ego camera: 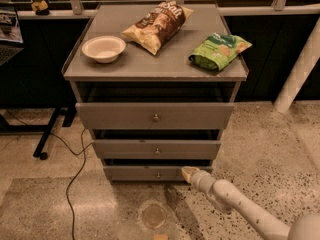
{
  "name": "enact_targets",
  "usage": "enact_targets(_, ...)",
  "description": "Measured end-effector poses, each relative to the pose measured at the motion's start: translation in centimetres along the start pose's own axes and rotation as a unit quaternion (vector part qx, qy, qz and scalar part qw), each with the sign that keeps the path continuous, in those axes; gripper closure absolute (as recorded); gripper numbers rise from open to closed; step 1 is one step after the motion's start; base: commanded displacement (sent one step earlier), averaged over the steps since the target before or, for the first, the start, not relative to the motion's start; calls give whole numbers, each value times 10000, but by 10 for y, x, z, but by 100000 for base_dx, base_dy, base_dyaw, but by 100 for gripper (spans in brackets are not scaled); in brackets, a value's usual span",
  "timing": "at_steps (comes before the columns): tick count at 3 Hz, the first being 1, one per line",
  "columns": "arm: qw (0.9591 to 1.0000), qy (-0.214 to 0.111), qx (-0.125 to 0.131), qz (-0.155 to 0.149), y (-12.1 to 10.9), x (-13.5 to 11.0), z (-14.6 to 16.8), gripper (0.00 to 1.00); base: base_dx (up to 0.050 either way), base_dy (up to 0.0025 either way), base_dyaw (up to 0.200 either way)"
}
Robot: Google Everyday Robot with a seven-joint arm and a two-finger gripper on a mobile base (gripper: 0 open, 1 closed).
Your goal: Open bottom drawer
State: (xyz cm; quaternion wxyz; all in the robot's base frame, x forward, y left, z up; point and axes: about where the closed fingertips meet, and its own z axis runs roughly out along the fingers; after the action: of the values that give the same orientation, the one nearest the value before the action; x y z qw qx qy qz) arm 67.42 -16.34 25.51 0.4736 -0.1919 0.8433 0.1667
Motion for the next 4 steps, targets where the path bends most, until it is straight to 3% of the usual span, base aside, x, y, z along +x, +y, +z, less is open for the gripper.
enact_targets(1,9974,-257,611,272,-26,7,3,100,0,0,0)
enact_targets(2,9933,-417,988,429,-50,9,8,100,0,0,0)
enact_targets(3,9908,-376,1215,454,-74,6,22,100,0,0,0)
enact_targets(4,9908,-376,1217,454,-74,6,22,100,0,0,0)
